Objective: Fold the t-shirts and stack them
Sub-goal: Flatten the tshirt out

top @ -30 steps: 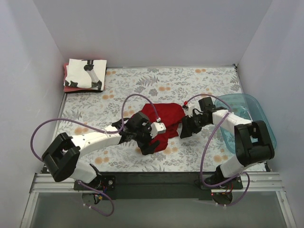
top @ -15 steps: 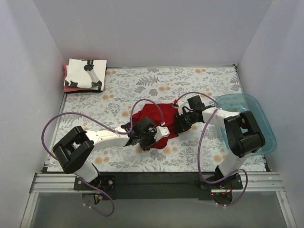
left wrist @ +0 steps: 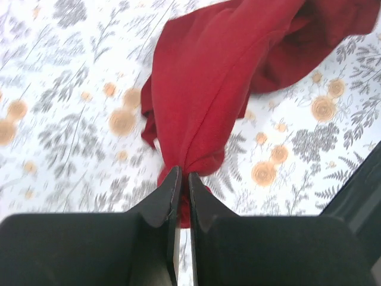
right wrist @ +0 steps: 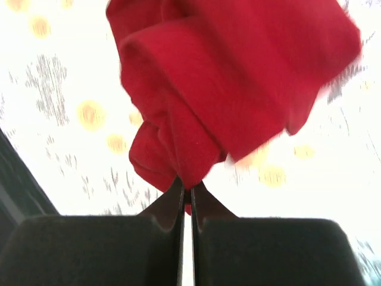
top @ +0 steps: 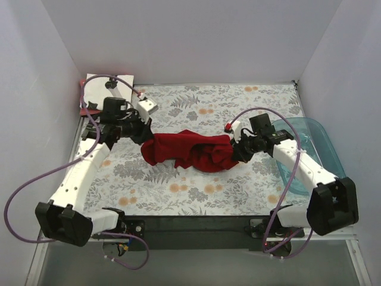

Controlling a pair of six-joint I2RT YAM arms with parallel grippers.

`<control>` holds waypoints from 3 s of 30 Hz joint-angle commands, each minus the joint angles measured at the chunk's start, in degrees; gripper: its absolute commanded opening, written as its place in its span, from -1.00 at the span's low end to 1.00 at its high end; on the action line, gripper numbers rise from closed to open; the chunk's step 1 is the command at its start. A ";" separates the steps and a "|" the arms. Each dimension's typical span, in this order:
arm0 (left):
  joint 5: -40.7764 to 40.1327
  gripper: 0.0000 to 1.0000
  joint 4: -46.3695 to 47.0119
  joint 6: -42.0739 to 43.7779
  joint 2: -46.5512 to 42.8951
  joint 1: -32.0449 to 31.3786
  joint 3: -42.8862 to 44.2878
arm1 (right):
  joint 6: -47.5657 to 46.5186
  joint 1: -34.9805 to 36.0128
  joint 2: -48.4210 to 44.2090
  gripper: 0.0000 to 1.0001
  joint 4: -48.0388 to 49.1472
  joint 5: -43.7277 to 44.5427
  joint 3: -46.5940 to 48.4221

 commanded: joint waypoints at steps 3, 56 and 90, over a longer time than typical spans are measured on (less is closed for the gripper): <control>5.37 -1.00 -16.57 8.90 -6.50 11.85 1.44 | -13.08 -0.16 -7.95 -0.97 -16.67 7.86 1.35; 4.84 -1.00 -16.06 12.69 12.55 29.28 -1.38 | -43.44 1.60 -20.10 0.97 -39.19 10.07 -7.11; 9.50 -1.00 -12.10 9.70 24.51 29.28 -0.59 | -22.67 -1.49 29.39 0.16 -1.22 7.34 16.38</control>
